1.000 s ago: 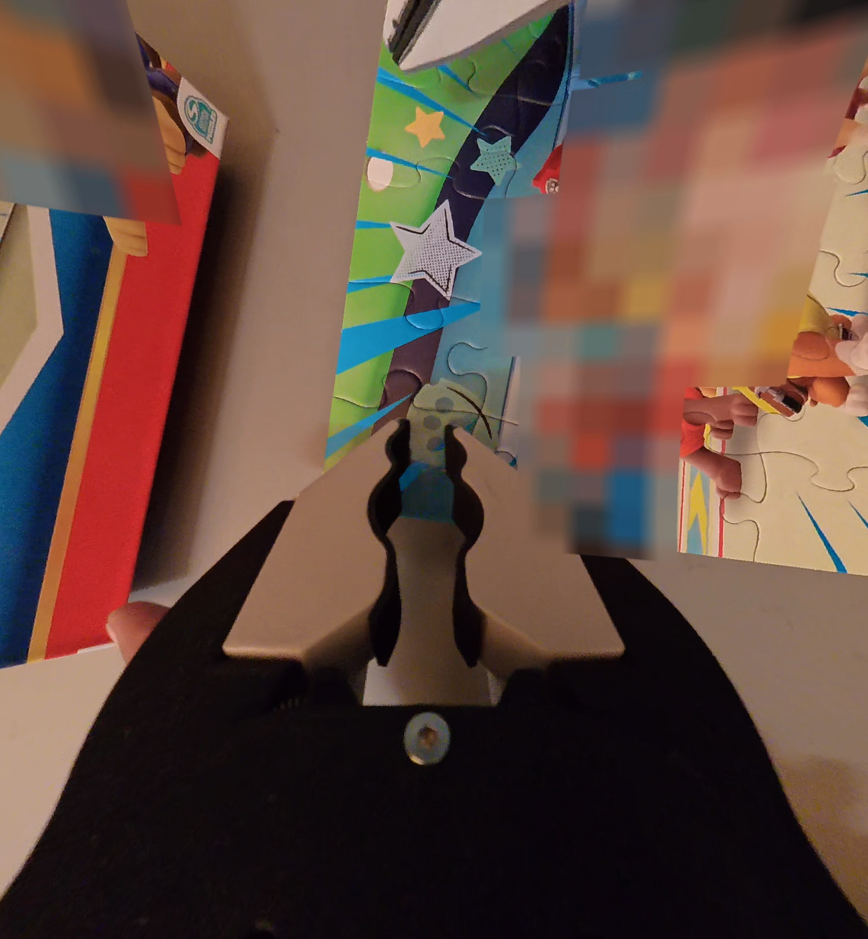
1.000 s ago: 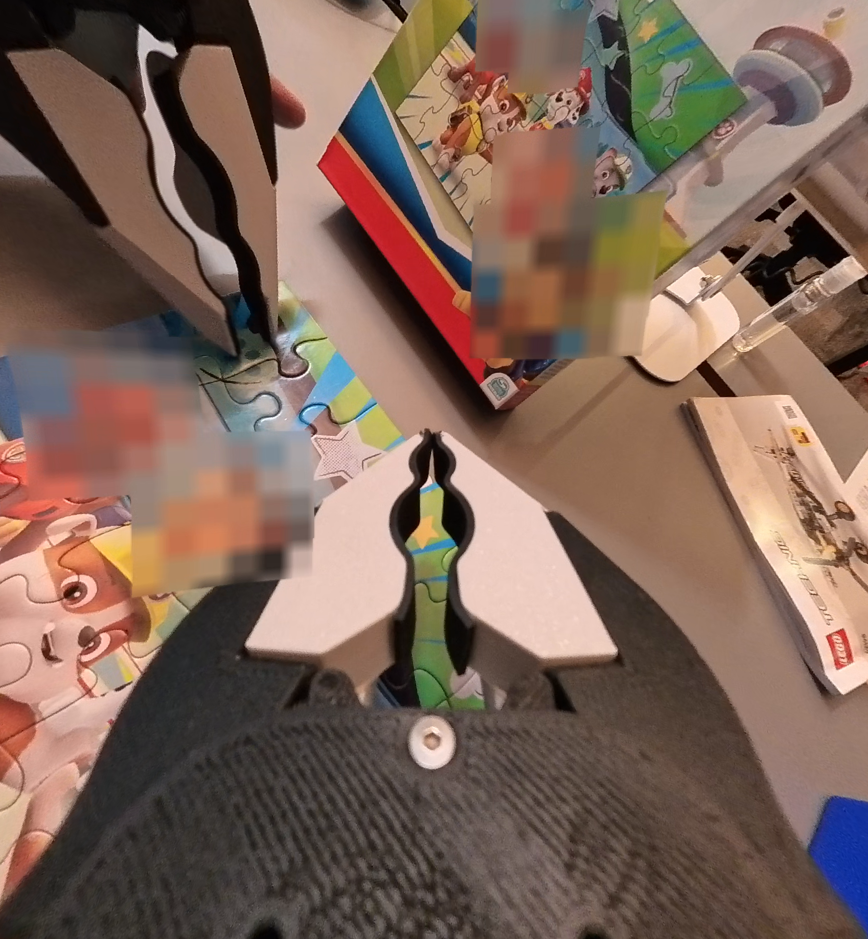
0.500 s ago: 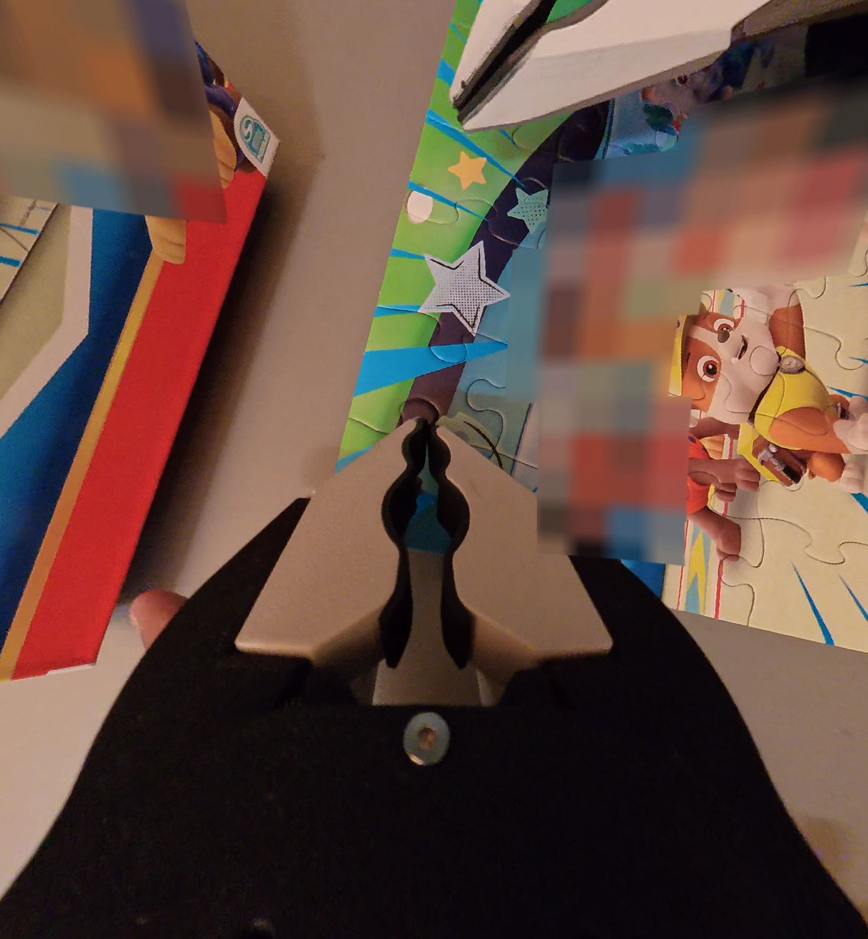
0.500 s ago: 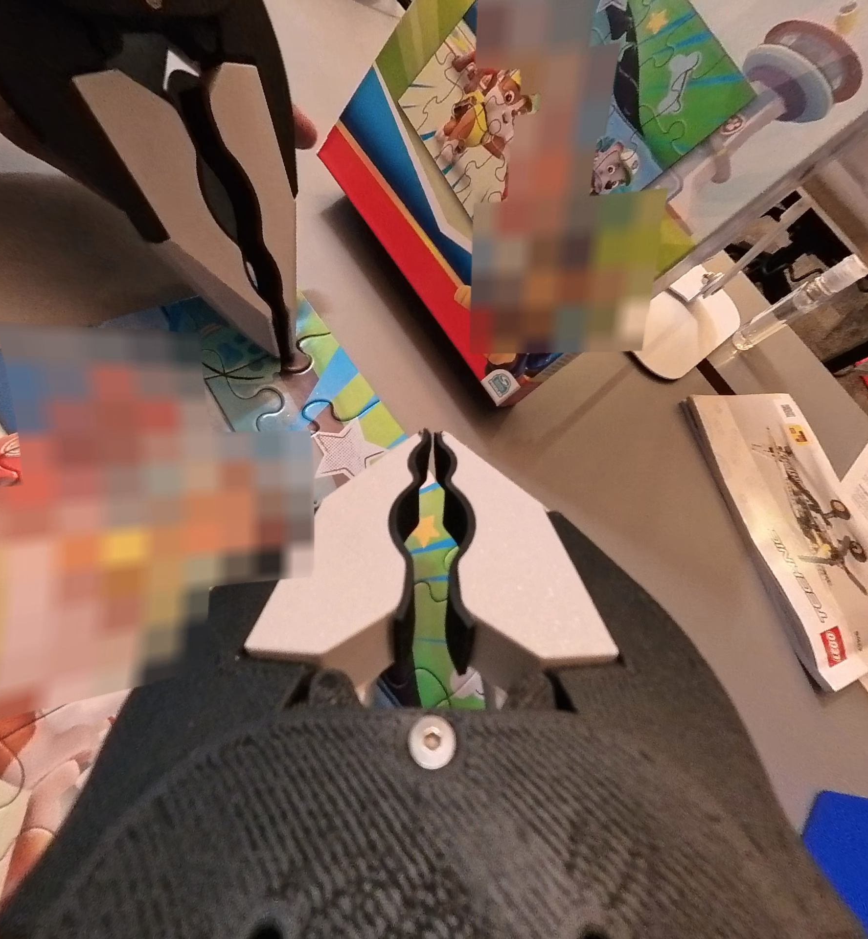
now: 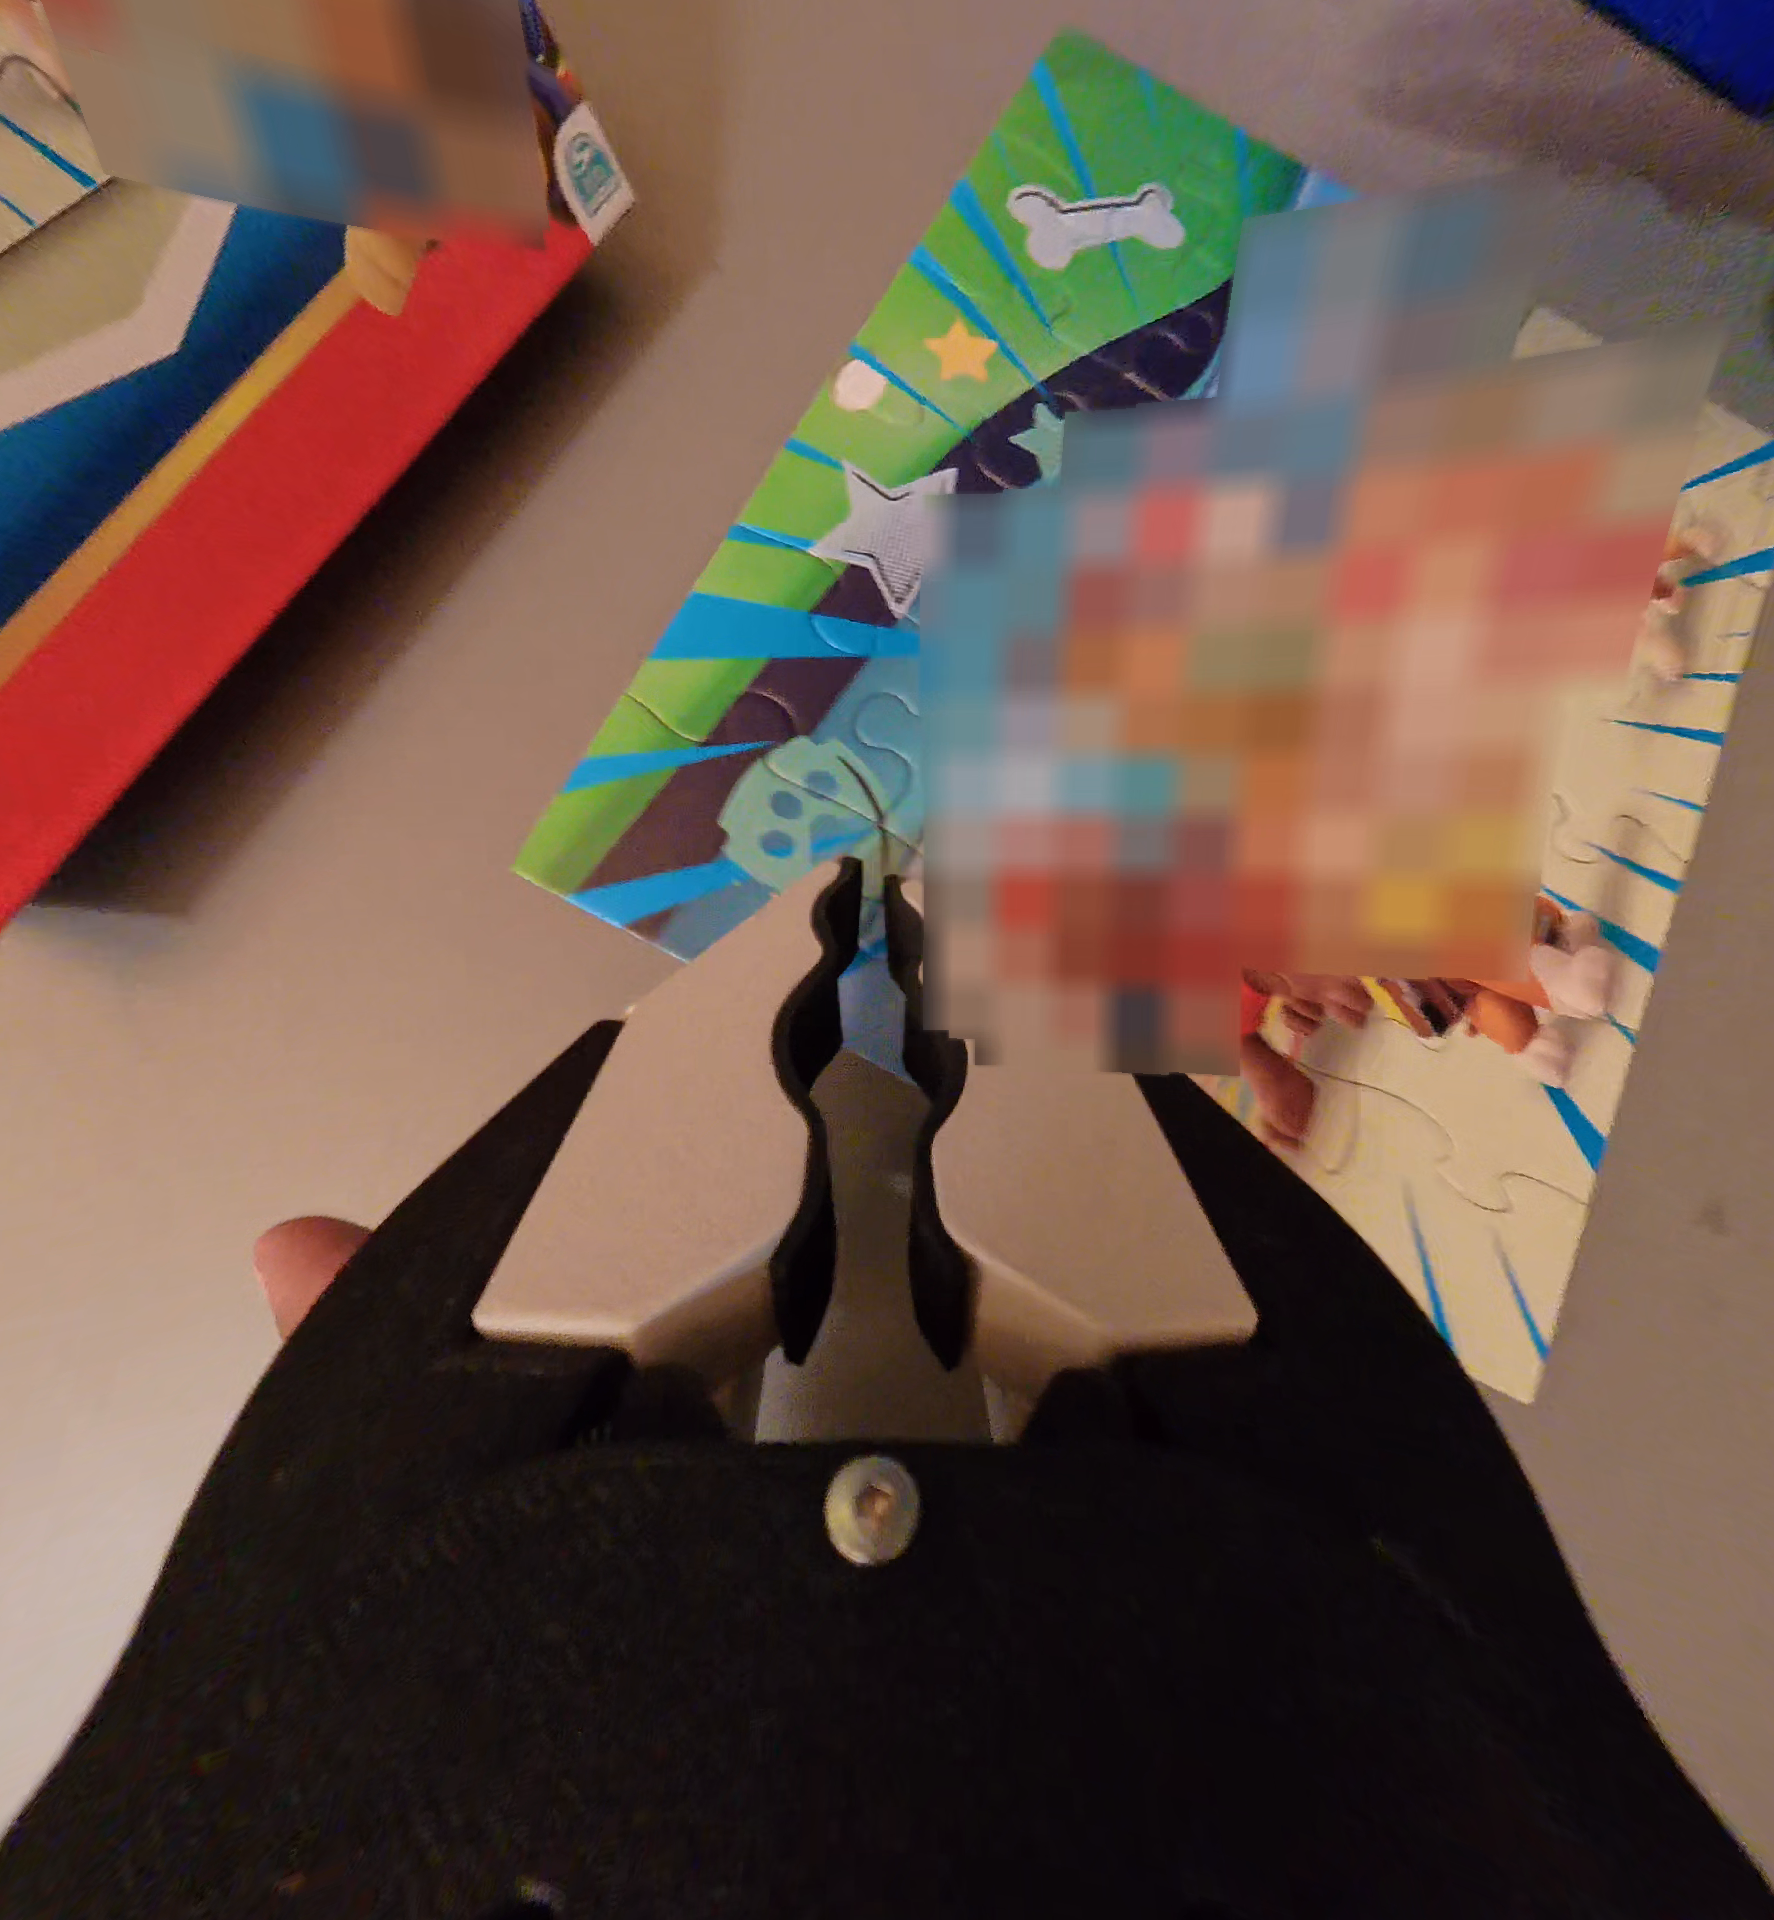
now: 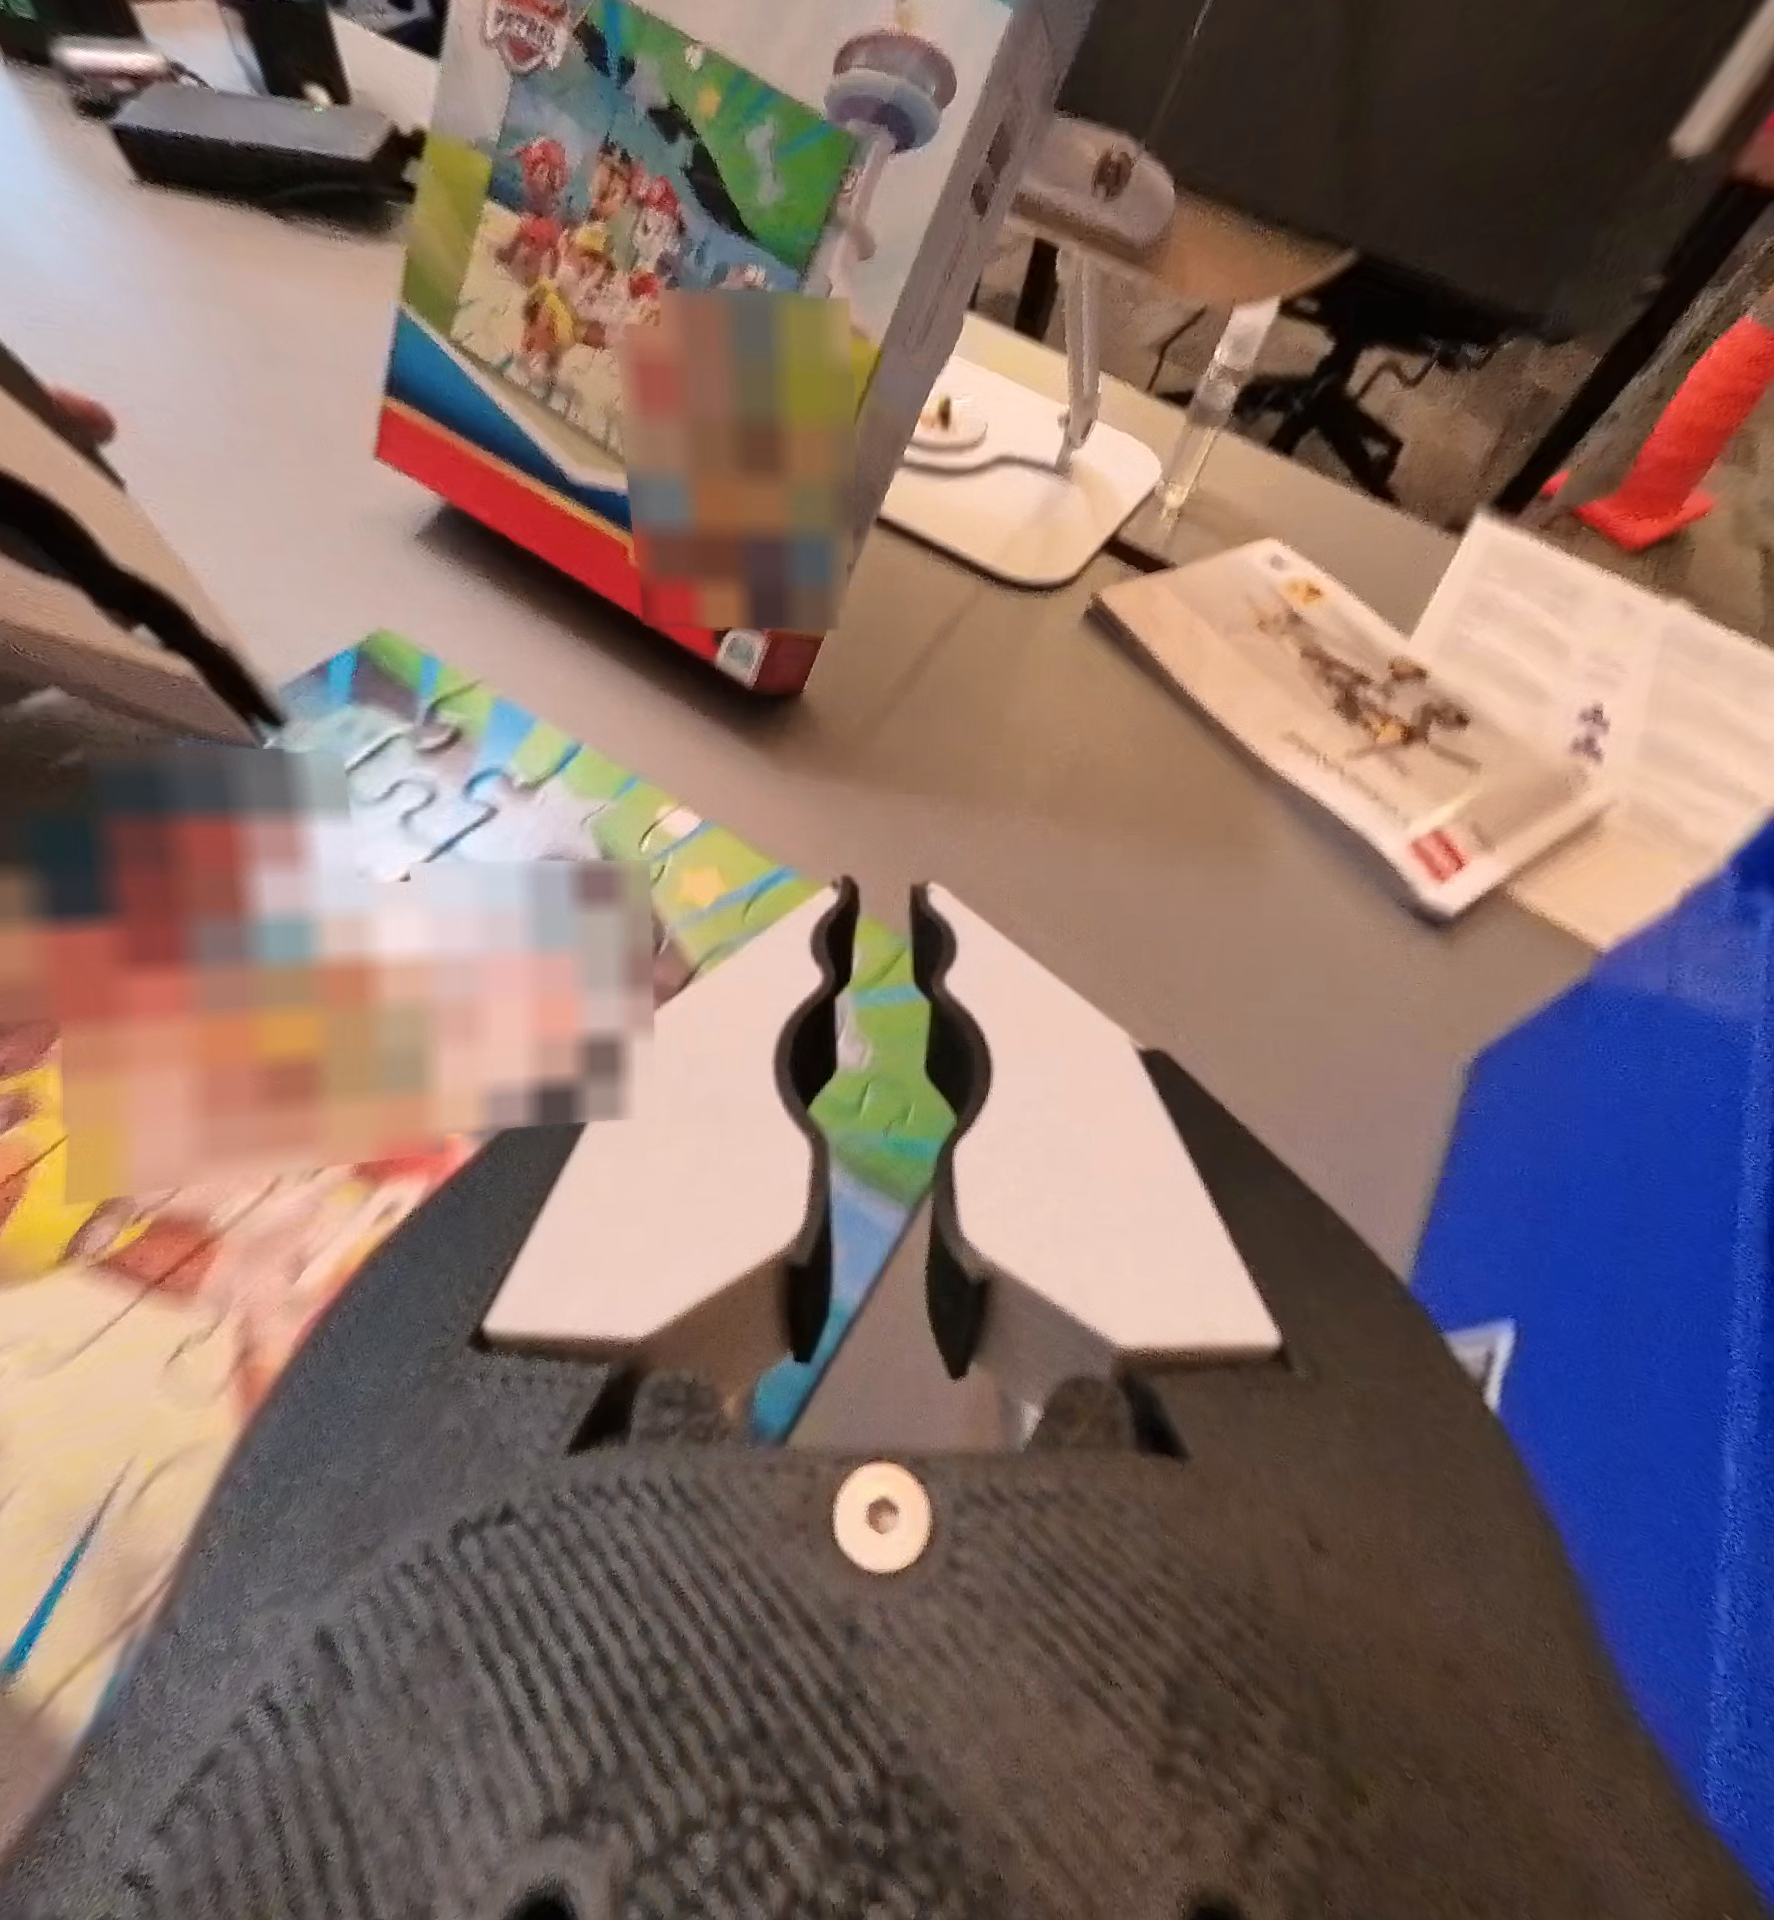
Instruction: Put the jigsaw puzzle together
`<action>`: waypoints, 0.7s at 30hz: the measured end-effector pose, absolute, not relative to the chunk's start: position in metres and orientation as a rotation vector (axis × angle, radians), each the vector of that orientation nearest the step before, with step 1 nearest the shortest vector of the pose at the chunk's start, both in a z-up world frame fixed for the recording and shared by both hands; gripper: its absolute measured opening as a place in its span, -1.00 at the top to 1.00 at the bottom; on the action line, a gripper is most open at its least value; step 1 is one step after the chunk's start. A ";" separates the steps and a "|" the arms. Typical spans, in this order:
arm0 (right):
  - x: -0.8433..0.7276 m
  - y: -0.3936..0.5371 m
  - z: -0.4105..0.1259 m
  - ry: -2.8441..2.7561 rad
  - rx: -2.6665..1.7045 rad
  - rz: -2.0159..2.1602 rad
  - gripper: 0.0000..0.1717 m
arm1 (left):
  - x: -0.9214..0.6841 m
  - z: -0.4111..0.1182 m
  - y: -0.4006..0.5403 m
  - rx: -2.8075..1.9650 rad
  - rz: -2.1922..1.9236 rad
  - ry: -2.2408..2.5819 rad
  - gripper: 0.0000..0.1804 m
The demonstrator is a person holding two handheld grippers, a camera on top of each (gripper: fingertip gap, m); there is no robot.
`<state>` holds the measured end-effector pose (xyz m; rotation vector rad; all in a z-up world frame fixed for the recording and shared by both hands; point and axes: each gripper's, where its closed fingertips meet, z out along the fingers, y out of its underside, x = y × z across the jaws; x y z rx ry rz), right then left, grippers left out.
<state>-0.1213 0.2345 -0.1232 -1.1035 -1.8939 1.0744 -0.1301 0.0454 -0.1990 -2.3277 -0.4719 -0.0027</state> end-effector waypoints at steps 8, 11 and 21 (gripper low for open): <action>-0.015 0.236 -0.196 -2.099 -1.345 0.867 0.23 | -0.095 -0.183 0.046 -2.227 0.059 -0.499 0.81; -0.013 0.230 -0.206 -2.102 -1.406 0.909 0.00 | -0.084 -0.172 0.047 -2.182 0.066 -0.506 0.81; -0.032 0.204 -0.209 -2.142 -1.370 0.973 -0.10 | -0.068 -0.167 0.009 -2.060 0.108 -0.706 0.76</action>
